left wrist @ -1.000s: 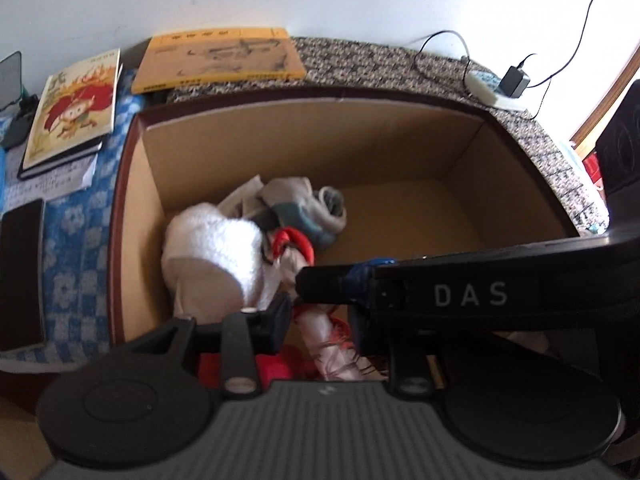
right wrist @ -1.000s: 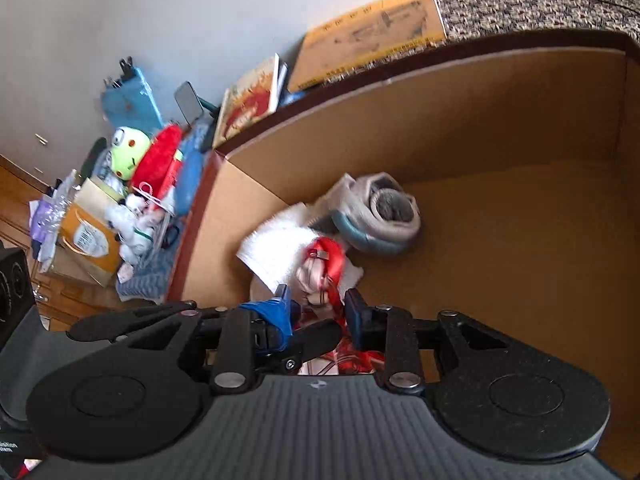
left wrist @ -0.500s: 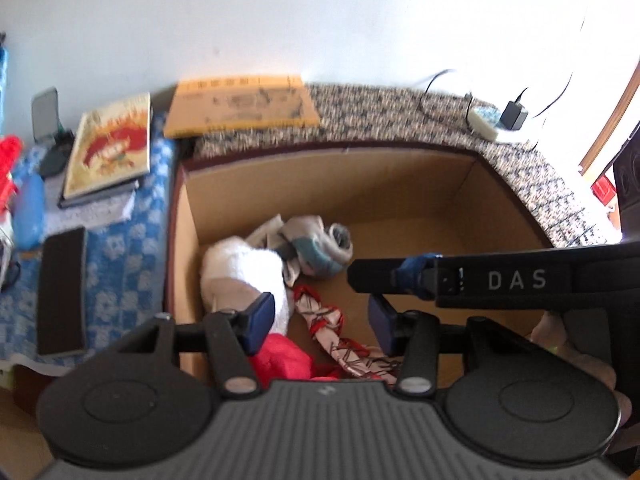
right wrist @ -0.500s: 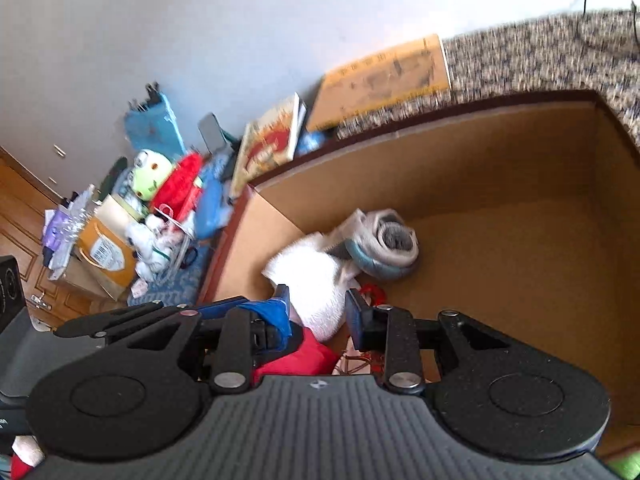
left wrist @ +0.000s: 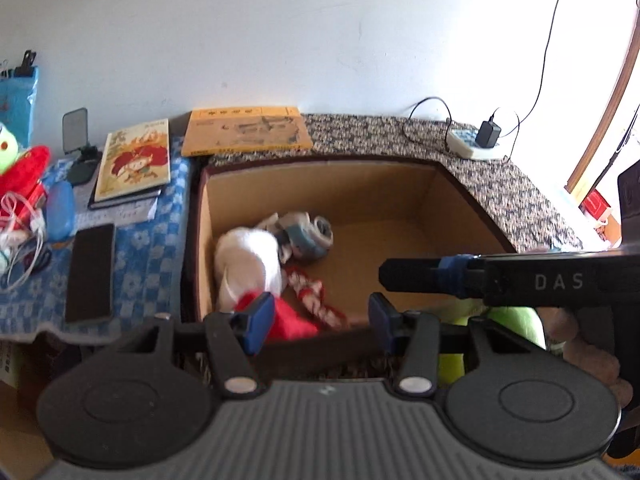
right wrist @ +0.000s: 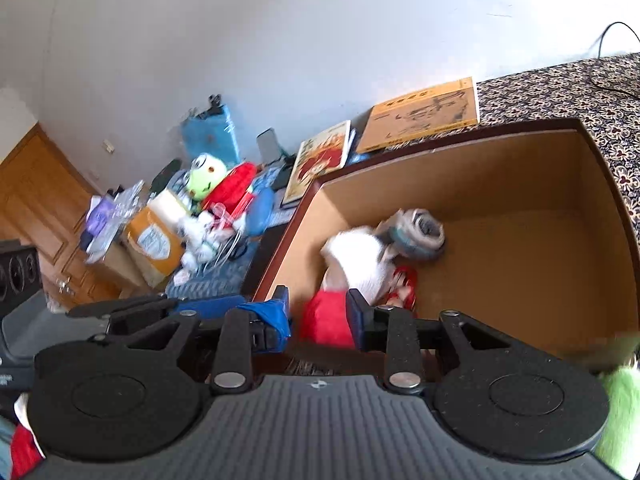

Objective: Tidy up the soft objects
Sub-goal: 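Move the right gripper out to the red fluffy plush by the box, then grasp the red fluffy plush with the right gripper, then lift the red plush into the box and open the right gripper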

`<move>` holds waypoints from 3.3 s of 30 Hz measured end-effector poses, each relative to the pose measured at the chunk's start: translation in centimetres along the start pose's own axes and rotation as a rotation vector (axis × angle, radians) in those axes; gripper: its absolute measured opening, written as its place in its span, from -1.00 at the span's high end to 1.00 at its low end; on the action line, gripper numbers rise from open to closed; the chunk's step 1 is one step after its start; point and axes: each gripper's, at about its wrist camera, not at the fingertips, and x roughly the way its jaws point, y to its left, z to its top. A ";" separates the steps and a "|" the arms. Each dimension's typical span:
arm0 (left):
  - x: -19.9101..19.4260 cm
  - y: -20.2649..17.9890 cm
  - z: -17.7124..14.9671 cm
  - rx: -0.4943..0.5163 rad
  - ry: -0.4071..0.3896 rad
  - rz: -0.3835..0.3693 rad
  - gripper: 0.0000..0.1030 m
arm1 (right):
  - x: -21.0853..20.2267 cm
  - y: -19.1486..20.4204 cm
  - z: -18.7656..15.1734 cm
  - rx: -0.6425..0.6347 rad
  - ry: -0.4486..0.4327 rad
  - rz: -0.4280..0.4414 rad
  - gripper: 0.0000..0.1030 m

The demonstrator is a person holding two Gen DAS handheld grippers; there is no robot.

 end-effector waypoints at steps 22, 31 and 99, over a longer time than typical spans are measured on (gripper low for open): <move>1.1 -1.0 -11.8 -0.065 0.330 -0.061 -0.13 | 0.9 0.0 -9.7 0.054 0.324 -0.021 0.71; 1.6 -1.9 -13.1 -0.080 0.386 -0.069 -0.14 | 1.4 0.3 -11.4 0.066 0.396 -0.008 0.70; 2.4 -6.2 -10.6 0.101 0.293 -0.125 0.37 | 0.4 -1.3 -10.5 0.121 0.424 -0.041 0.70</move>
